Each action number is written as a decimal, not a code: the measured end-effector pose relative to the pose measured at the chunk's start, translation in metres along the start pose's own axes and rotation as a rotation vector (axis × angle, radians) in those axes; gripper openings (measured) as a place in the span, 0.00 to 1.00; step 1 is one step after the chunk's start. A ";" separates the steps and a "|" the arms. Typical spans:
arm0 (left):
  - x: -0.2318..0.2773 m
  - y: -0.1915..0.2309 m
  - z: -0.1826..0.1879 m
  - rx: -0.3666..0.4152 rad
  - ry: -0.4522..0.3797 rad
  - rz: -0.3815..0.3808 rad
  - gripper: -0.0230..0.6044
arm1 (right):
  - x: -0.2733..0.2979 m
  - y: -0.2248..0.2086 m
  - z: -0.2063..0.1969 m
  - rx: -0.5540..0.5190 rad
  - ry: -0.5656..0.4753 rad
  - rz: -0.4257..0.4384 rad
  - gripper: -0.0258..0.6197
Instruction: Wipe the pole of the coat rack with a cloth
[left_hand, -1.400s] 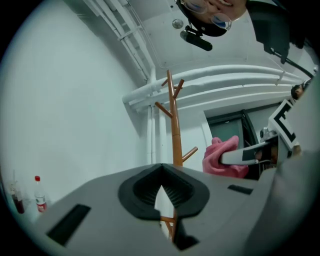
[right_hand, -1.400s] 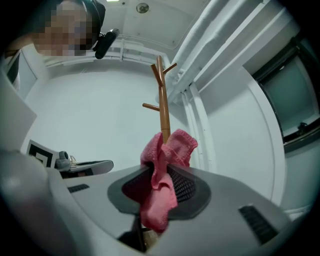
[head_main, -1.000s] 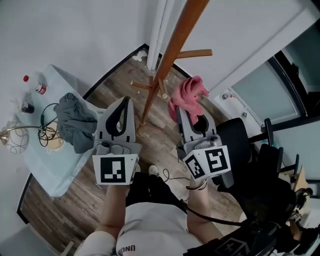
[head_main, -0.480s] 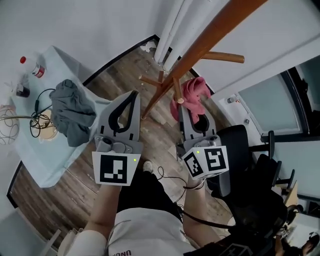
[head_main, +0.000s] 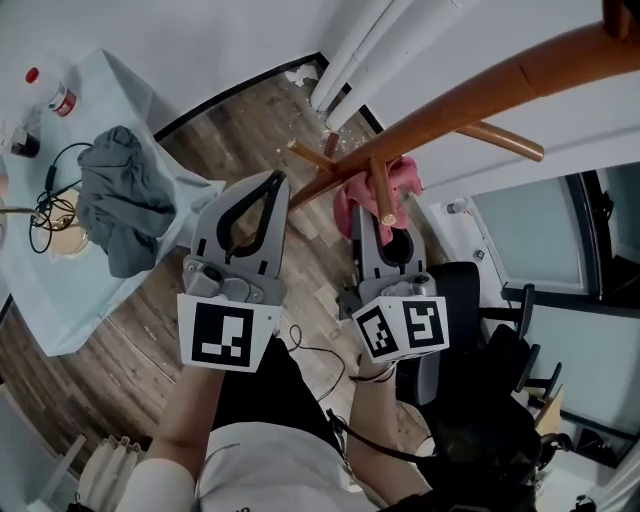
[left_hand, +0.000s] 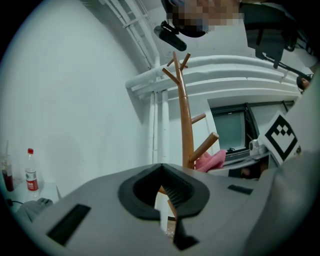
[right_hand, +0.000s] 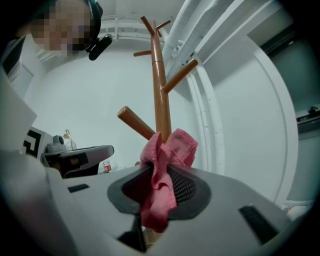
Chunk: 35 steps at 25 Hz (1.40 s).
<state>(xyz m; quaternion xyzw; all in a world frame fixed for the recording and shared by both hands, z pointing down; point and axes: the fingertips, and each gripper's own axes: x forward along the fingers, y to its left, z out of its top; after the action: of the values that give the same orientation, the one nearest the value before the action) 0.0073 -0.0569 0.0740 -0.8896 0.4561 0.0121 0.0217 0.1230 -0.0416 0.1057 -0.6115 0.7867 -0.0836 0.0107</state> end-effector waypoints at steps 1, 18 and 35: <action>0.001 0.001 -0.002 0.039 0.007 -0.013 0.06 | 0.002 0.000 -0.002 0.001 0.002 0.004 0.18; 0.008 0.008 -0.052 0.100 0.062 -0.037 0.06 | 0.017 -0.001 -0.042 0.003 0.062 0.031 0.18; 0.002 0.001 -0.109 0.085 0.133 -0.054 0.06 | 0.027 -0.001 -0.087 0.019 0.111 0.066 0.18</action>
<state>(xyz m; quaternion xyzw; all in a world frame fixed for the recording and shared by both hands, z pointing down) 0.0076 -0.0645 0.1829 -0.8988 0.4323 -0.0671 0.0292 0.1070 -0.0577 0.1940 -0.5797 0.8049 -0.1245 -0.0246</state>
